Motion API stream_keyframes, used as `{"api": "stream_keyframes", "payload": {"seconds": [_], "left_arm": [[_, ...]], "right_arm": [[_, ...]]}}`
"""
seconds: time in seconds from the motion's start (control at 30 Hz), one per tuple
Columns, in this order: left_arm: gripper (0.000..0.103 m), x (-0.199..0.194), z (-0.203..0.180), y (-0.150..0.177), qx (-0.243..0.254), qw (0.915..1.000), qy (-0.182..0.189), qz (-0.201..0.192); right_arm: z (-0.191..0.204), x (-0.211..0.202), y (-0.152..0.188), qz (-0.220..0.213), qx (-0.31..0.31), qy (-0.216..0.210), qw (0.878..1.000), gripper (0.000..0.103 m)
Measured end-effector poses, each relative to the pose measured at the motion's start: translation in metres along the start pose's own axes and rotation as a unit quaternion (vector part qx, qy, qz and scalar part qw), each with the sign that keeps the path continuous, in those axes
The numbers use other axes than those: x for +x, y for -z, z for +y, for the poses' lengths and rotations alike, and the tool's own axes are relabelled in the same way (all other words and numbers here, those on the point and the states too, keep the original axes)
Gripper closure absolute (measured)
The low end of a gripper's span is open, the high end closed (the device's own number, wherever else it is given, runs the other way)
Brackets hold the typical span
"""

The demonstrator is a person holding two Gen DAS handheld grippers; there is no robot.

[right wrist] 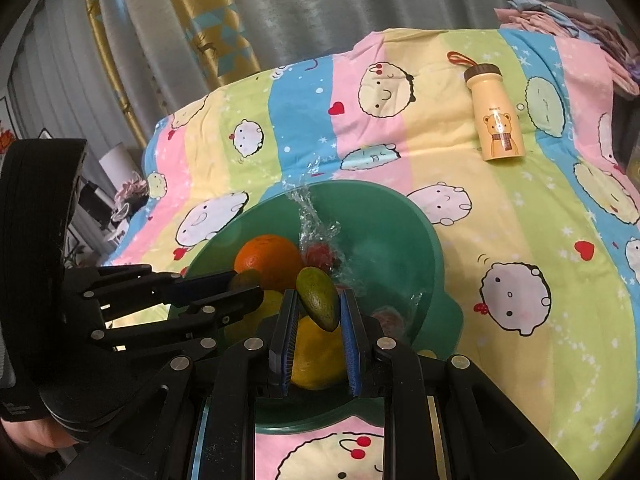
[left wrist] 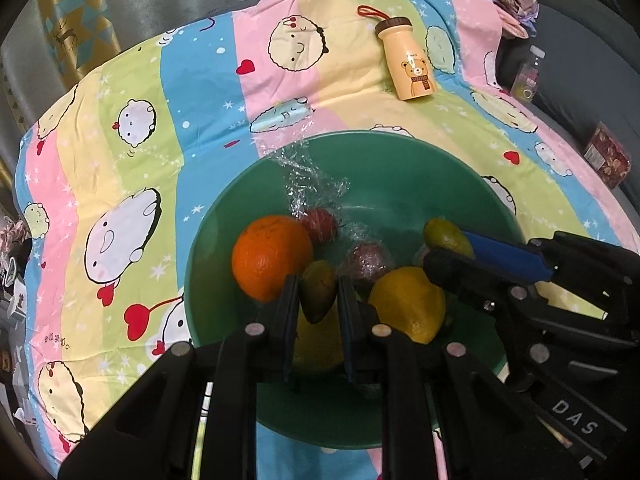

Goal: Organize fruits

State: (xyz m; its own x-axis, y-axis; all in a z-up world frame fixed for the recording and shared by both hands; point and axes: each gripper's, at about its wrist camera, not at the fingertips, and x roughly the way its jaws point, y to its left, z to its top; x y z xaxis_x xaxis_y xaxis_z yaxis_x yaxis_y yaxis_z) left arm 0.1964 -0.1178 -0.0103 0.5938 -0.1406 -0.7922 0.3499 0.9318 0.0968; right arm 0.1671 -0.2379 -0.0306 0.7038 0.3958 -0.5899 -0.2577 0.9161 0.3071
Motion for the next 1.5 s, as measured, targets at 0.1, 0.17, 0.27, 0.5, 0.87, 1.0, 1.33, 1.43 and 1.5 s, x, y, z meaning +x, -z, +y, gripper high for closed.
{"api": "stream_keyframes", "payload": {"seconds": [0.1, 0.17, 0.27, 0.5, 0.87, 1.0, 1.33, 1.43, 1.5], "left_arm": [[0.084, 0.001, 0.0, 0.0, -0.002, 1.0, -0.004, 0.004], [0.084, 0.001, -0.001, 0.0, 0.0, 1.0, -0.008, 0.006], [0.084, 0.001, -0.002, 0.0, 0.001, 0.9999, -0.01, 0.008], [0.082, 0.001, -0.001, 0.0, -0.001, 0.9998, -0.017, 0.007], [0.077, -0.005, 0.0, -0.002, -0.004, 0.9998, -0.018, -0.001], [0.045, -0.016, 0.003, -0.003, -0.012, 0.9994, -0.028, -0.013], [0.001, -0.078, 0.024, -0.002, -0.067, 0.9945, -0.051, -0.063], [0.0, -0.095, 0.029, -0.002, -0.091, 0.9922, -0.056, -0.063], [0.0, -0.104, 0.033, -0.001, -0.107, 0.9906, -0.054, -0.066]], "right_arm": [[-0.001, -0.002, 0.0, -0.002, 0.002, -0.004, 1.0, 0.081], [-0.001, -0.002, -0.001, -0.001, 0.003, -0.005, 1.0, 0.081], [-0.002, -0.002, -0.001, -0.001, 0.004, -0.005, 1.0, 0.081], [-0.002, -0.002, -0.001, 0.0, 0.005, -0.005, 1.0, 0.081], [-0.002, -0.005, -0.001, -0.003, 0.005, -0.003, 1.0, 0.08], [-0.002, -0.012, -0.005, 0.001, 0.003, 0.009, 1.0, 0.071], [-0.012, -0.067, -0.021, -0.034, 0.023, 0.074, 0.996, 0.006], [-0.008, -0.078, -0.026, -0.014, 0.042, 0.076, 0.996, 0.001], [-0.006, -0.081, -0.028, 0.006, 0.057, 0.068, 0.996, 0.001]]}}
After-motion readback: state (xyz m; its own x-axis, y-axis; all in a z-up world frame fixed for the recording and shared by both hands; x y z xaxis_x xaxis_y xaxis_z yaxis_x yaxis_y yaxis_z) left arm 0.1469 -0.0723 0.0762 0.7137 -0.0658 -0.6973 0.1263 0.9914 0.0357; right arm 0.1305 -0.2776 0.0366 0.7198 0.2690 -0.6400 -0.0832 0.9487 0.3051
